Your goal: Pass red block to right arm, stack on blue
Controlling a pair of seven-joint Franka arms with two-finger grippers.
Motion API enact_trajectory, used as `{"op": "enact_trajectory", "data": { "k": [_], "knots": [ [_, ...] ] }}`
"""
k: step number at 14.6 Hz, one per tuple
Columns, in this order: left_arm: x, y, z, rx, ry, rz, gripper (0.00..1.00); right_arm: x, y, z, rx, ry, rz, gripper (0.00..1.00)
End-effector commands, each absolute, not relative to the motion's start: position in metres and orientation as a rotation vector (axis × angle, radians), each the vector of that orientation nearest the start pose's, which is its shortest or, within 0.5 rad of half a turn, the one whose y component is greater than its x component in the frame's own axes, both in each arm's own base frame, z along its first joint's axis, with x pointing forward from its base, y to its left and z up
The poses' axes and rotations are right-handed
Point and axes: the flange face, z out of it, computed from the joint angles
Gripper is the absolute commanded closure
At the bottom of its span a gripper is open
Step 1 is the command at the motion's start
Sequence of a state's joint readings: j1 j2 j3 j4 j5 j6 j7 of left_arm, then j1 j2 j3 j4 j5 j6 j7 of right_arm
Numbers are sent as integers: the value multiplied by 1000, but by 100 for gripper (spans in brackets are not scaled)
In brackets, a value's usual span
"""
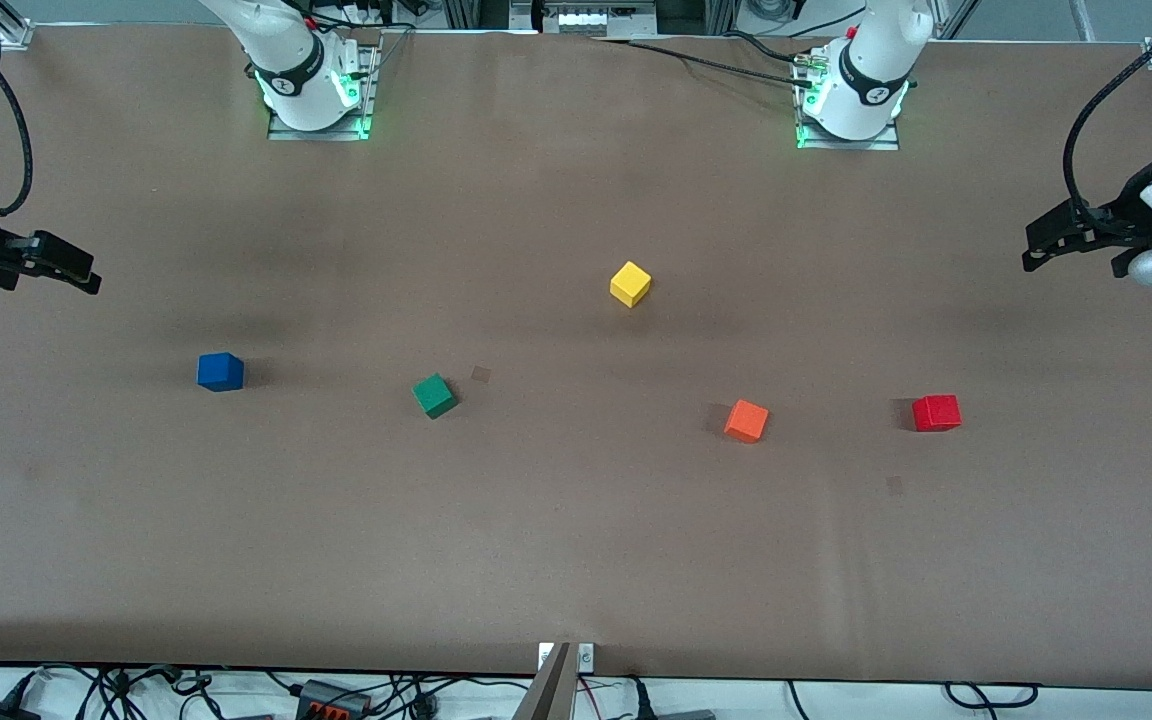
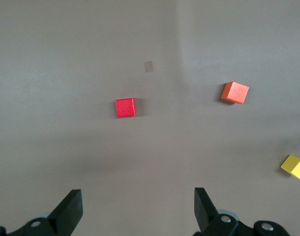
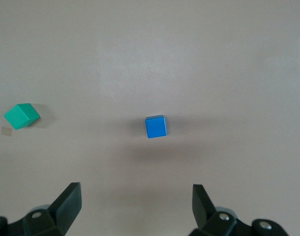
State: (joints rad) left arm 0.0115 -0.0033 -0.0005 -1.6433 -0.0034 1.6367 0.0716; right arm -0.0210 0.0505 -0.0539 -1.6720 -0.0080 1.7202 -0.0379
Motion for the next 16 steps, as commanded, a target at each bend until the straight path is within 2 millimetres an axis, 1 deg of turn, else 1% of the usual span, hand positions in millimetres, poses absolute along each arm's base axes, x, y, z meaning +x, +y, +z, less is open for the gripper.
{"op": "enact_trajectory", "data": {
  "k": [1, 7, 10, 12, 14, 16],
  "knots": [
    [561, 5, 603, -3138, 128, 15, 0, 566, -45, 564, -3159, 52, -8, 0],
    [562, 5, 604, -3138, 121, 5, 0, 566, -46, 564, -3159, 52, -8, 0],
    [573, 4, 605, -3139, 128, -7, 0, 566, -45, 564, -3159, 47, -10, 0],
    [584, 2, 594, -3140, 125, 17, 0, 566, -45, 565, -3159, 47, -10, 0],
    [587, 7, 590, -3138, 125, 24, 0, 566, -44, 566, -3159, 44, -15, 0],
    [600, 11, 561, -3129, 105, 94, 0, 566, -42, 566, -3159, 40, -15, 0]
  ]
}}
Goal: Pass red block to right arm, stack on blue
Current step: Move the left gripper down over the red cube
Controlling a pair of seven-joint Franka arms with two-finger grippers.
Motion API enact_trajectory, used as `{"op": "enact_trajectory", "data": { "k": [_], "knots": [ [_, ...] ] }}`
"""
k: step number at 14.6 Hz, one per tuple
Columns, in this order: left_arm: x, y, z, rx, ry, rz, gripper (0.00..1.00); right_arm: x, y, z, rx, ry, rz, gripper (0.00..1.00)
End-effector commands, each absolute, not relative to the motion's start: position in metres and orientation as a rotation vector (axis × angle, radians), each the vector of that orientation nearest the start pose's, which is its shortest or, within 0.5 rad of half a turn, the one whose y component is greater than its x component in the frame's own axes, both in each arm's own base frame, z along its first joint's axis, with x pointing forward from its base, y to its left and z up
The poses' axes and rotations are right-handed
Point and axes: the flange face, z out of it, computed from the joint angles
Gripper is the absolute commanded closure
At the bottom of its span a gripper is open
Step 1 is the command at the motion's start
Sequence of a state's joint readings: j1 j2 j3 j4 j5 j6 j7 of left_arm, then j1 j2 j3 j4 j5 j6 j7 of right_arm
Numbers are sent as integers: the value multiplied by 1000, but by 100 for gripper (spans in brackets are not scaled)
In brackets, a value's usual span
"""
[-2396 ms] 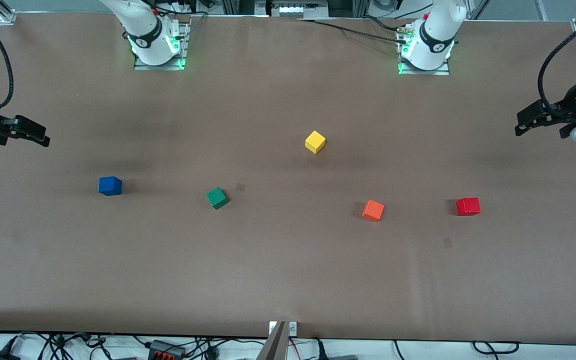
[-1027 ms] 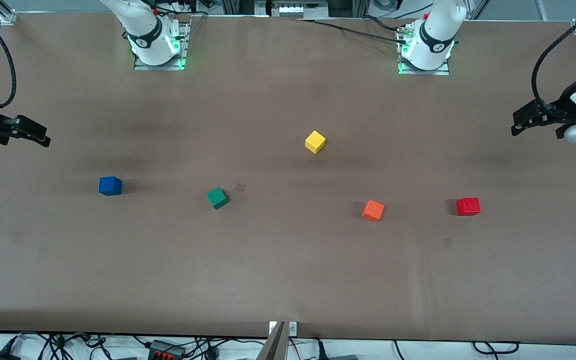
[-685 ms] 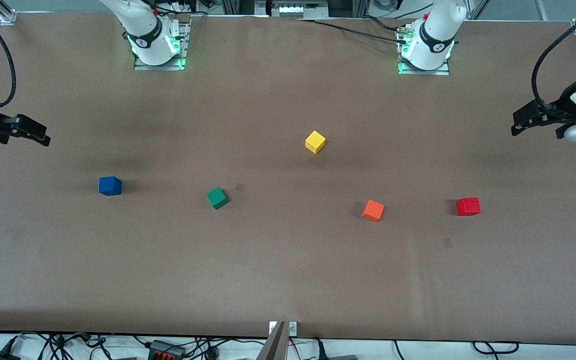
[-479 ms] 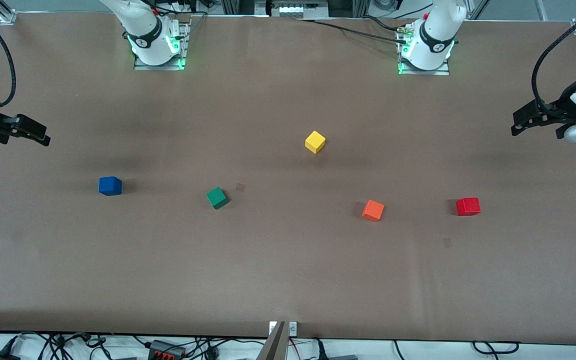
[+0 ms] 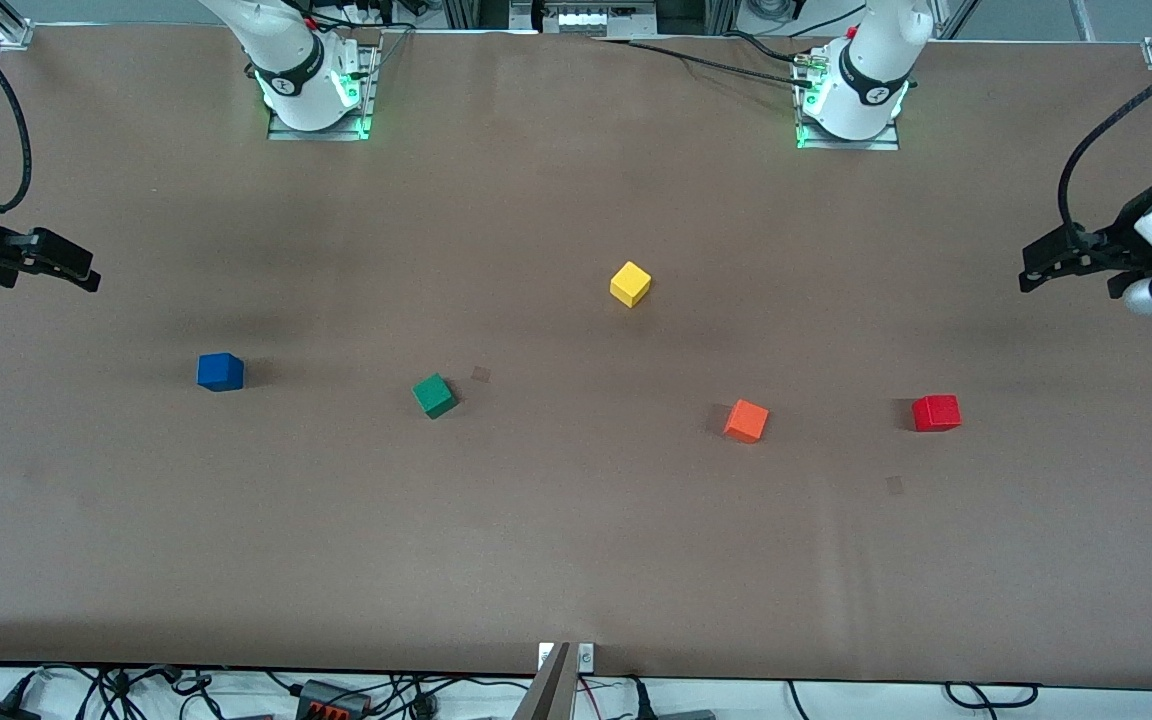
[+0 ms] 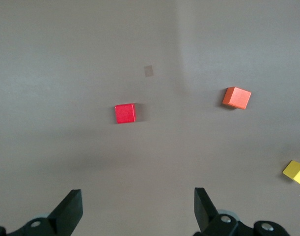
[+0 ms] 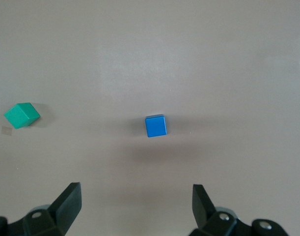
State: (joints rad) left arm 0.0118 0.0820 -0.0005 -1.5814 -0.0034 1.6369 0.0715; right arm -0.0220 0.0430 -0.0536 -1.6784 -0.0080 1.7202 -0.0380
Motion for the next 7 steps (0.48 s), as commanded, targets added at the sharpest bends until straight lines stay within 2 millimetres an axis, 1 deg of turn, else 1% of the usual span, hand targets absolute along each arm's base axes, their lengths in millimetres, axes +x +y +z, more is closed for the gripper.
{"op": "enact_trajectory", "data": {
  "k": [1, 3, 5, 7],
  "knots": [
    [607, 15, 539, -3127, 93, 152, 0, 567, -41, 566, -3159, 37, -15, 0],
    [618, 21, 503, -3121, 83, 246, 0, 569, -40, 563, -3159, 32, -6, 0],
    [628, 34, 466, -3116, 56, 311, 0, 569, -42, 562, -3159, 39, -6, 0],
    [640, 47, 419, -3089, 47, 343, 0, 569, -44, 561, -3159, 44, -1, 0]
  ]
}}
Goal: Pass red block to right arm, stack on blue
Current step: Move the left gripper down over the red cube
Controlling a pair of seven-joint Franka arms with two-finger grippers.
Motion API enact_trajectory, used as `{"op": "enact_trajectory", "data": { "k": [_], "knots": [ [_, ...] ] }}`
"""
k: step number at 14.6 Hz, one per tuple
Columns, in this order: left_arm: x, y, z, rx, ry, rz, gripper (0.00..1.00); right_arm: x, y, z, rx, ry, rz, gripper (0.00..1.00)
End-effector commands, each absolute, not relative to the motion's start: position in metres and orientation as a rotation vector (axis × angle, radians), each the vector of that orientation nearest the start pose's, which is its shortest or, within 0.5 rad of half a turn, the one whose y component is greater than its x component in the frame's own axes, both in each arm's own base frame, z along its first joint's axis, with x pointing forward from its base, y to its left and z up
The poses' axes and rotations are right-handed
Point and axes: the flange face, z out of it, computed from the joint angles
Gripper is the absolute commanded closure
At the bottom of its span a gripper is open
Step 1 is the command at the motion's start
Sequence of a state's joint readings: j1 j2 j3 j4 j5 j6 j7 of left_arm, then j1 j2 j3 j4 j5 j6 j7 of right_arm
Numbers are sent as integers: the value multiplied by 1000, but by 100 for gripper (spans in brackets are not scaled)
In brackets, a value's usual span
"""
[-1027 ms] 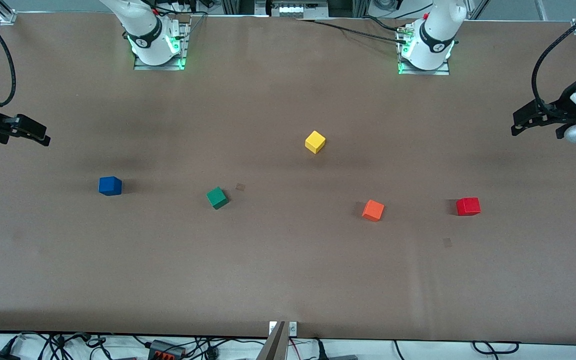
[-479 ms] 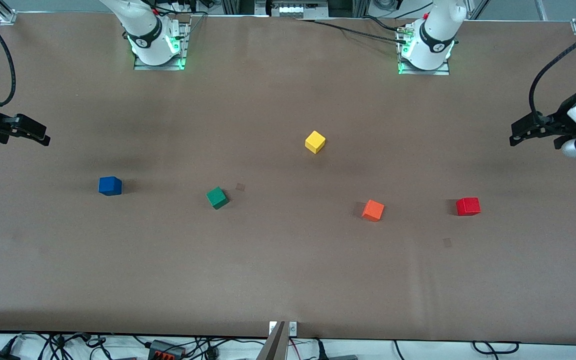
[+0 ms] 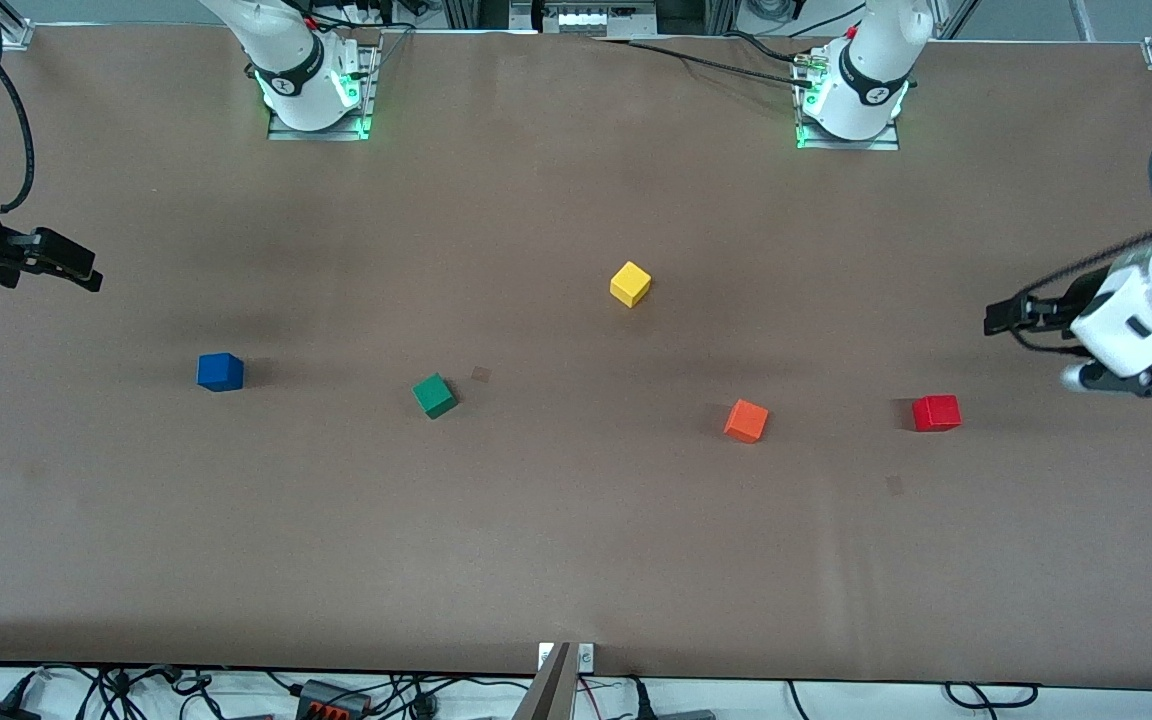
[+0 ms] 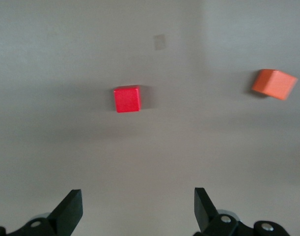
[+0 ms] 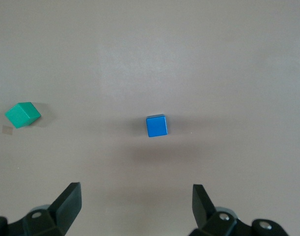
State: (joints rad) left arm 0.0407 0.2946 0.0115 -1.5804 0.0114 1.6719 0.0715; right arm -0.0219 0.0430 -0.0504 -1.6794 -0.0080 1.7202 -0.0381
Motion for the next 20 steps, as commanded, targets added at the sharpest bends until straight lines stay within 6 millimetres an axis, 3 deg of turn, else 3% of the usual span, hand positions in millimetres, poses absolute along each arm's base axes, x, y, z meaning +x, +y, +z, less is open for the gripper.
{"op": "enact_trajectory", "data": {
  "k": [1, 5, 7, 9, 11, 13, 20],
  "knots": [
    [646, 49, 398, -3088, 46, 341, 0, 570, -44, 559, -3161, 44, 2, 0],
    [656, 60, 331, -3095, 41, 247, 0, 572, -46, 561, -3173, 43, -12, 0],
    [646, 75, 290, -3100, 25, 148, 0, 572, -46, 561, -3173, 43, -12, 0],
    [631, 75, 257, -3097, 36, 56, 0, 572, -46, 561, -3173, 43, -12, 0],
    [622, 73, 241, -3097, 40, 3, 0, 572, -46, 561, -3175, 43, -12, 0],
    [622, 65, 233, -3098, 62, -27, 0, 572, -47, 561, -3175, 45, -14, 0],
    [619, 68, 208, -3088, 99, -27, 0, 573, -39, 577, -3174, 22, -58, 0]
  ]
}}
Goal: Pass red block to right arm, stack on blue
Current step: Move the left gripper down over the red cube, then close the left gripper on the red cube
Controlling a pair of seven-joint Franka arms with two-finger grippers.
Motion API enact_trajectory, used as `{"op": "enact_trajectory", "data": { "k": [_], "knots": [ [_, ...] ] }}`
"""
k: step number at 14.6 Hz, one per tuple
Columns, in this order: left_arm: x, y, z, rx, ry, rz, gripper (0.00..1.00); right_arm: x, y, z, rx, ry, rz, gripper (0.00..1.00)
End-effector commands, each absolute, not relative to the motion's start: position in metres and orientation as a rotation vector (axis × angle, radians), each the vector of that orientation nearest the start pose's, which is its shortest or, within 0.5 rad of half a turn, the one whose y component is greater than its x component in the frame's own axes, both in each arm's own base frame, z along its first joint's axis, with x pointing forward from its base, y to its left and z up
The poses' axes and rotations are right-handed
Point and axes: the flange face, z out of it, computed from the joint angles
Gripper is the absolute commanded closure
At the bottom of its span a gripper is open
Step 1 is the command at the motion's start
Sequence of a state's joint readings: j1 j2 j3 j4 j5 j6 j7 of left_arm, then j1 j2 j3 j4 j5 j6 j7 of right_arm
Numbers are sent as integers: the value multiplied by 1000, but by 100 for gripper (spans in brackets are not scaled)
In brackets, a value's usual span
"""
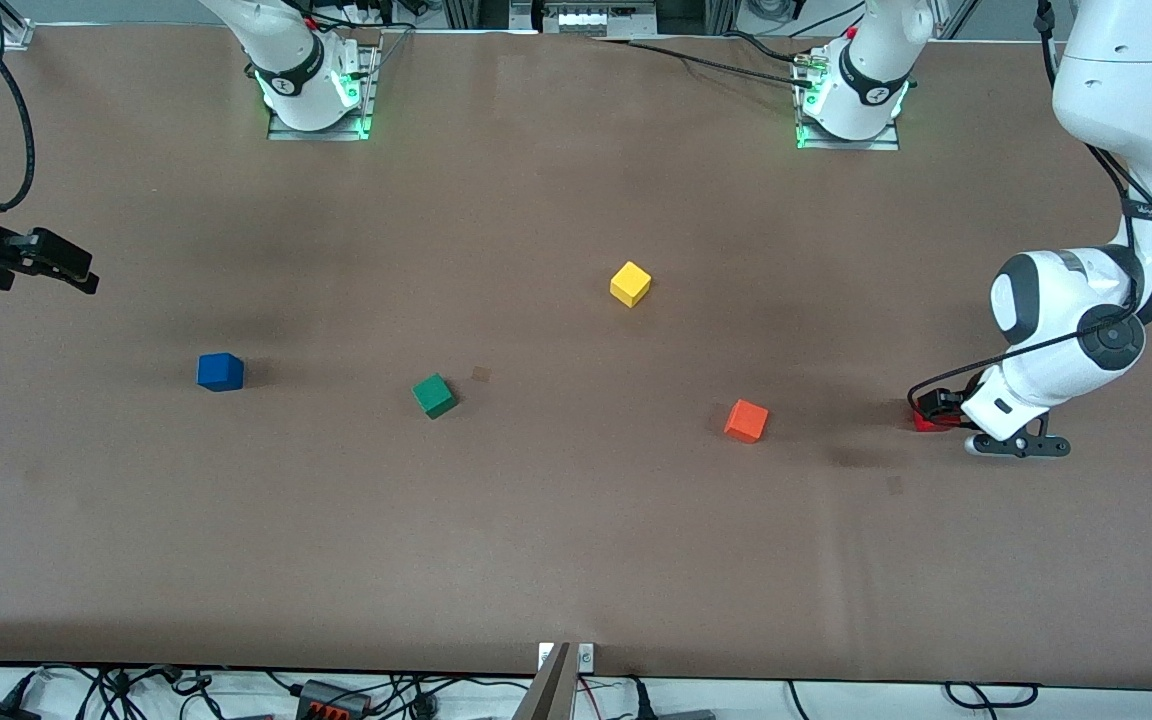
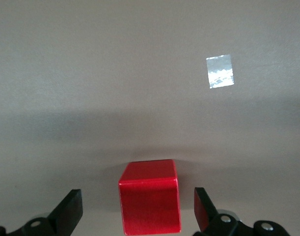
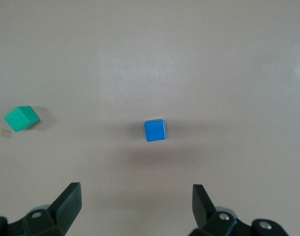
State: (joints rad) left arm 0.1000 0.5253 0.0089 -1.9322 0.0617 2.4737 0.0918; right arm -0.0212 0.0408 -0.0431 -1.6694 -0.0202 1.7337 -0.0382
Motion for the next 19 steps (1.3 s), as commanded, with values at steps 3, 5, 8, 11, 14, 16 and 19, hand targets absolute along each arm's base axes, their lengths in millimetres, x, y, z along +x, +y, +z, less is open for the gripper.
{"op": "enact_trajectory", "data": {
  "k": [3, 5, 8, 11, 14, 16, 19],
  "knots": [
    [619, 67, 201, -3090, 97, -22, 0, 573, -32, 585, -3173, 4, -78, 0],
    [618, 67, 198, -3090, 99, -20, 0, 572, -28, 587, -3172, -11, -73, 0],
    [617, 66, 182, -3095, 91, 10, 17, 565, -28, 584, -3171, -5, 2, 0],
    [615, 65, 174, -3103, 70, 27, 40, 566, -29, 585, -3171, -2, -8, 0],
    [616, 67, 178, -3104, 70, 23, 72, 567, -28, 585, -3164, 6, -15, 0],
    [618, 66, 185, -3102, 89, 21, 82, 567, -26, 585, -3147, 9, -14, 0],
    [623, 58, 219, -3092, 254, 64, 82, 564, -23, 582, -3115, 13, 36, 0]
  ]
}}
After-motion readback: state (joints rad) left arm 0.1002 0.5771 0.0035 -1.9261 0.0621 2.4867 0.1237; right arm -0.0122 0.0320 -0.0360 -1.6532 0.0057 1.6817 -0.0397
